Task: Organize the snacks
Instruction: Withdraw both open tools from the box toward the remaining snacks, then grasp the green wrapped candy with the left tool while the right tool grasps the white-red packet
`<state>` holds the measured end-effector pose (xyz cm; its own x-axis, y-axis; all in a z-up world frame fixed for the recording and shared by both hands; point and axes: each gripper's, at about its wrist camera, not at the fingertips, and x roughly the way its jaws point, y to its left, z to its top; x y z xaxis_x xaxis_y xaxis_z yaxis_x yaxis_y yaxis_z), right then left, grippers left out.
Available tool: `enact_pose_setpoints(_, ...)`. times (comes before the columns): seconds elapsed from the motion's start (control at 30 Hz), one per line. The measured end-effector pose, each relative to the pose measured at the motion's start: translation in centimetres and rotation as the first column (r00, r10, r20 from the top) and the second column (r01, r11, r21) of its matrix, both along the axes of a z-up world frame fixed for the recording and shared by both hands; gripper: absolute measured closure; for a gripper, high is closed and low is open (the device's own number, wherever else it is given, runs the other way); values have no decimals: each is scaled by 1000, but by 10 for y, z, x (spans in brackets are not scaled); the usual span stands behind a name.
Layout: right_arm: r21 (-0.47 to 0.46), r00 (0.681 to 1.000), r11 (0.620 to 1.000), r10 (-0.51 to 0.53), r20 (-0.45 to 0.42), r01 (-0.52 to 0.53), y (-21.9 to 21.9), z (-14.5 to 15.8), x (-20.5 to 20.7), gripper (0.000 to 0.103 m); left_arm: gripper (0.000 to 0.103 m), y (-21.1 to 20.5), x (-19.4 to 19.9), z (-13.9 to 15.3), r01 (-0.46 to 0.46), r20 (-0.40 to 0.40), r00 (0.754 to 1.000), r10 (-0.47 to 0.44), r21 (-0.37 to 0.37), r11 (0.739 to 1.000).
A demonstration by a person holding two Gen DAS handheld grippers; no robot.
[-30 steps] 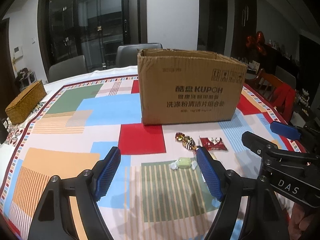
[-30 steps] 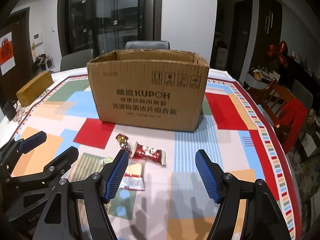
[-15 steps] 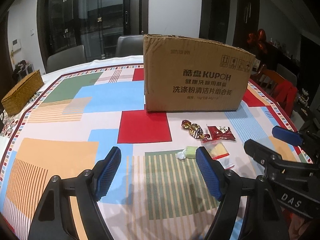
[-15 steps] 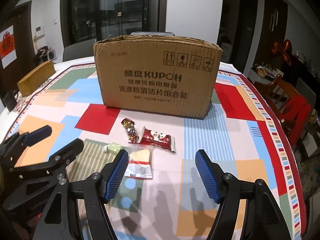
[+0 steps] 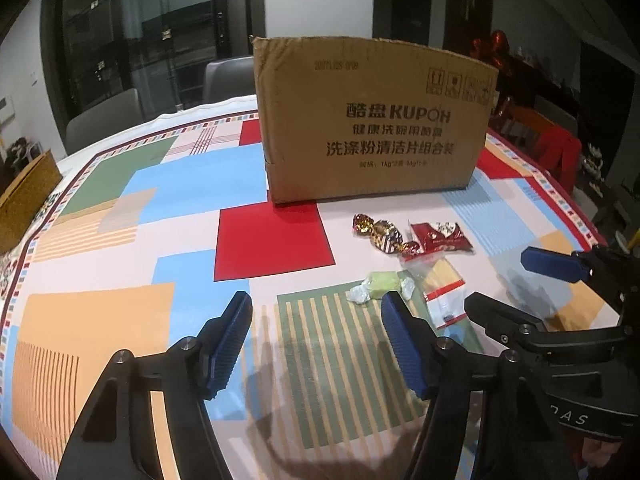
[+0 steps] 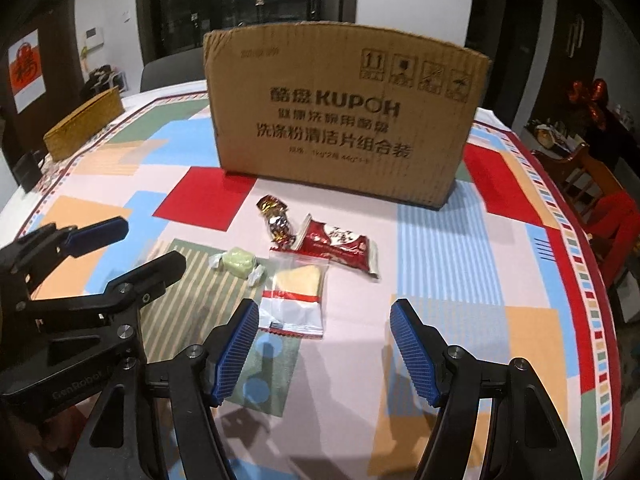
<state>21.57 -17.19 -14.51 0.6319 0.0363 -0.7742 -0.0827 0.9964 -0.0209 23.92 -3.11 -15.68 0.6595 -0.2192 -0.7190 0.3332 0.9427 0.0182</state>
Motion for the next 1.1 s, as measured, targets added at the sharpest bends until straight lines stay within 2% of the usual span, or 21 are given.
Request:
enact_pose_setpoints(0.4, 5, 999, 1000, 15, -32, -15, 10, -13, 18, 34, 38, 5, 17, -10, -16, -17, 1000, 17, 42, 999)
enact_pose_setpoints(0.57, 6, 998, 1000, 11, -67, -10, 11, -22, 30, 50, 36, 8, 20, -15, -20, -44, 999, 21, 23, 1000)
enact_pose_setpoints(0.7, 14, 997, 1000, 21, -72, -20, 13, -27, 34, 56, 36, 4, 20, -17, -16, -45, 999, 17, 28, 999)
enact_pose_setpoints(0.8, 26, 997, 999, 37, -71, -35, 15, -28, 35, 70, 36, 2, 21, -16, -14, -47, 999, 14, 19, 1000)
enact_pose_setpoints(0.93, 31, 997, 999, 41, -61, -39, 13, -28, 33, 73, 36, -5, 20, -14, 2, -41, 999, -2, 12, 1000)
enact_pose_setpoints(1.1, 44, 998, 999, -4, -61, 7, -3, -26, 27, 73, 36, -20, 19, -13, 33, -42, 999, -33, 5, 999)
